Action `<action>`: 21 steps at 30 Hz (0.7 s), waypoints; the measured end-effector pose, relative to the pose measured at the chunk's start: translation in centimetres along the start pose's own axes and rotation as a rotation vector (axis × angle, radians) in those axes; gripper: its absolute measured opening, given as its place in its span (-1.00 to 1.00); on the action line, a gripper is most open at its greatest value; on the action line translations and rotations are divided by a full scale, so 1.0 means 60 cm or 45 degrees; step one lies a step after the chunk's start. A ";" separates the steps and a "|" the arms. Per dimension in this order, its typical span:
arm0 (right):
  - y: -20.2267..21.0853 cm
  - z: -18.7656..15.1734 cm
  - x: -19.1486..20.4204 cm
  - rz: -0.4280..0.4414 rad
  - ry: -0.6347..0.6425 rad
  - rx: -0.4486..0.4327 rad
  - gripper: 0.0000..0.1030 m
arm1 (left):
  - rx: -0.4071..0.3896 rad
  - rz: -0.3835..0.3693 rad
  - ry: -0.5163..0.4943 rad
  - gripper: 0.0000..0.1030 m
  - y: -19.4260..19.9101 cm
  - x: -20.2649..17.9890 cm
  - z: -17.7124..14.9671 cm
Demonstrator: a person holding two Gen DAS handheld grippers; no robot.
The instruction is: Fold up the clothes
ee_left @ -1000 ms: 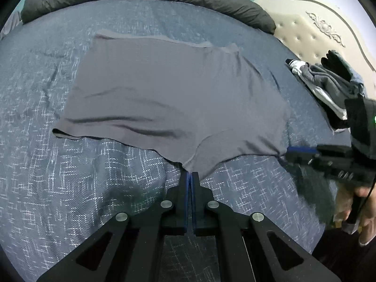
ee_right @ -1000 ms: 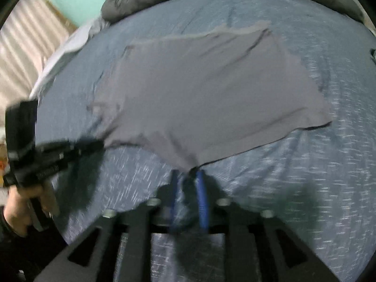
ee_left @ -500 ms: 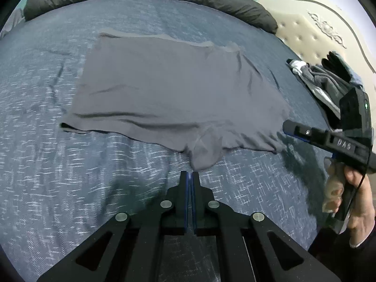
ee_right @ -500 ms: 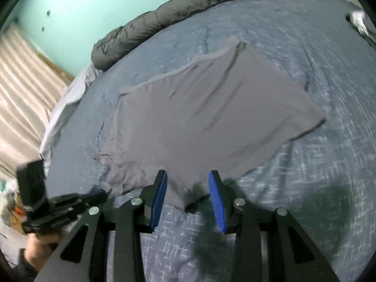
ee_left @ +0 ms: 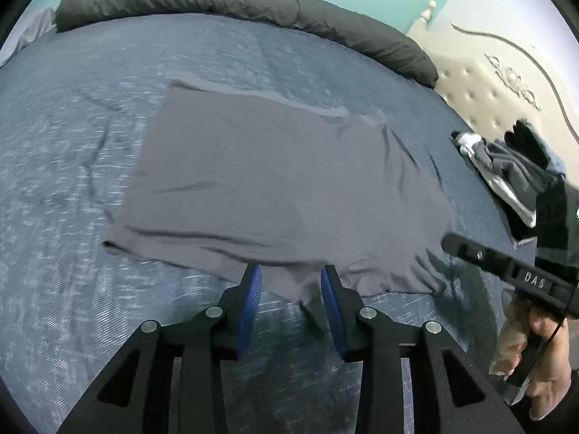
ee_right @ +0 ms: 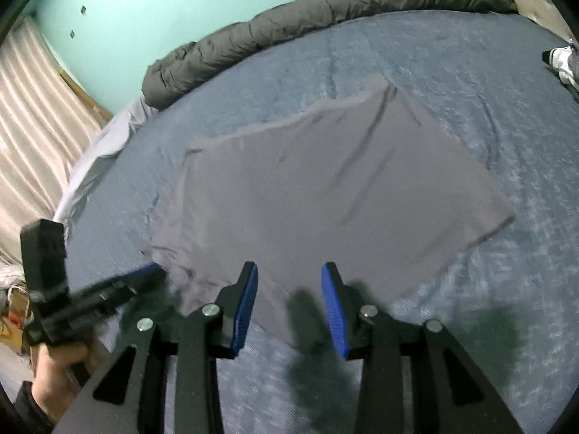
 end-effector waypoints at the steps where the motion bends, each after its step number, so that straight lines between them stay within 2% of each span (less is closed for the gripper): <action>1: -0.012 0.001 0.009 0.001 0.014 0.011 -0.32 | 0.029 0.006 -0.014 -0.28 -0.011 -0.004 0.000; 7: -0.075 -0.012 0.047 -0.035 0.102 0.122 -0.77 | 0.131 0.007 -0.073 -0.31 -0.042 -0.020 -0.014; 11: -0.110 -0.026 0.061 -0.070 0.139 0.198 -0.80 | 0.150 -0.005 -0.077 -0.35 -0.041 -0.017 -0.017; 16: -0.087 -0.013 0.067 -0.036 0.116 0.112 -0.80 | 0.116 -0.020 -0.040 -0.35 -0.011 -0.004 -0.023; 18: -0.098 -0.016 0.068 -0.031 0.110 0.141 -0.80 | 0.080 -0.008 -0.008 -0.35 0.005 0.008 -0.022; 21: -0.115 -0.026 0.065 -0.042 0.106 0.191 -0.80 | 0.041 0.077 0.069 -0.35 0.021 0.052 -0.014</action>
Point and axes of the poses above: each gripper's, at about its wrist camera, not at the fingertips, and y roughly against the way its jaws point, x to its left, z to its top, the point moved 1 cm from there along -y, roughly the way its jaws point, and after that the axes turned 9 degrees about -y, right-handed, at the moved point
